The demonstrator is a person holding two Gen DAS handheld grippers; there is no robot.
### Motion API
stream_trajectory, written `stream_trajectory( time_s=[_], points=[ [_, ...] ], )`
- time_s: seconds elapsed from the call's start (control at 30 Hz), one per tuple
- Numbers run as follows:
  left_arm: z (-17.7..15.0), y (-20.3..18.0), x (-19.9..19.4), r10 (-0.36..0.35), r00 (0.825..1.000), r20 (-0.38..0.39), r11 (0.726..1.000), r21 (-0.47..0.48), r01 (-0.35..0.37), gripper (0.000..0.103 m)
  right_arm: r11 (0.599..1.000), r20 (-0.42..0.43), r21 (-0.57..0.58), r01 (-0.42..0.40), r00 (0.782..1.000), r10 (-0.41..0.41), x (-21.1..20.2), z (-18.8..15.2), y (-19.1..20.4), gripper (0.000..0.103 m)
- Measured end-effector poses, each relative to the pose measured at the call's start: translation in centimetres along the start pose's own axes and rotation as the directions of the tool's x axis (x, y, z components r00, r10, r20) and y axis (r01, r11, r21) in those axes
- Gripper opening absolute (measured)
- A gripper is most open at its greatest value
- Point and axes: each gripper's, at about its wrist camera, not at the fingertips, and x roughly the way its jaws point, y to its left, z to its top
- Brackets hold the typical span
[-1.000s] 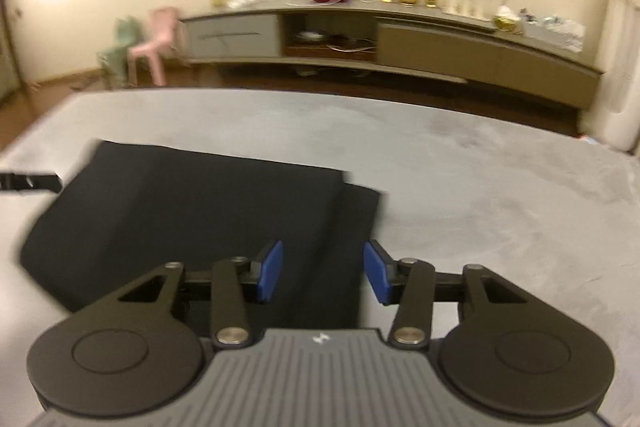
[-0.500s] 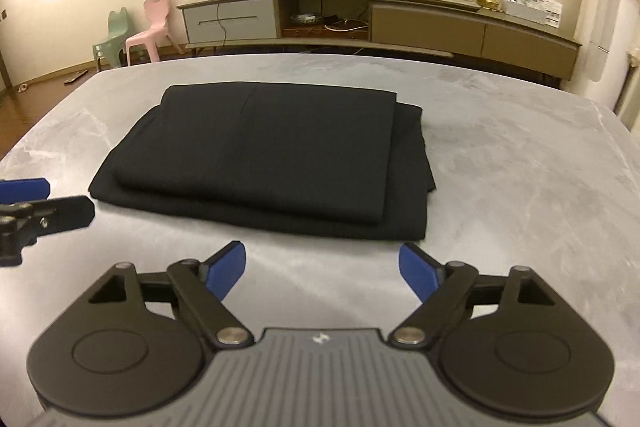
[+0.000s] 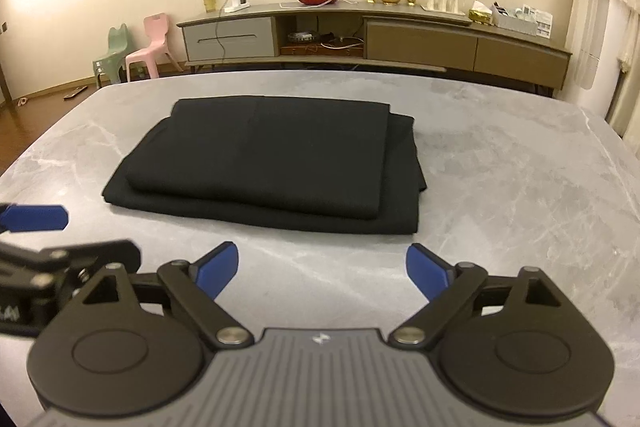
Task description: Fold clothes
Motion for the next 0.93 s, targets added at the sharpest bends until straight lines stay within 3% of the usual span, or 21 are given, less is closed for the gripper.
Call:
stream_trajectory(
  time_s=[0.3, 0.93],
  points=[
    [-0.4, -1.3, 0.9, -0.028, 0.999, -0.042, 1.000, -0.007, 0.027, 0.093, 0.999, -0.007, 0.018, 0.051, 0.999, -0.051, 0.9, -0.4, -1.0, 0.098],
    [-1.3, -0.3, 0.9, -0.009, 0.998, -0.055, 1.000, -0.025, 0.007, 0.093, 0.998, -0.017, 0.017, 0.056, 0.998, -0.055, 1.3, -0.6, -1.1, 0.100]
  ],
)
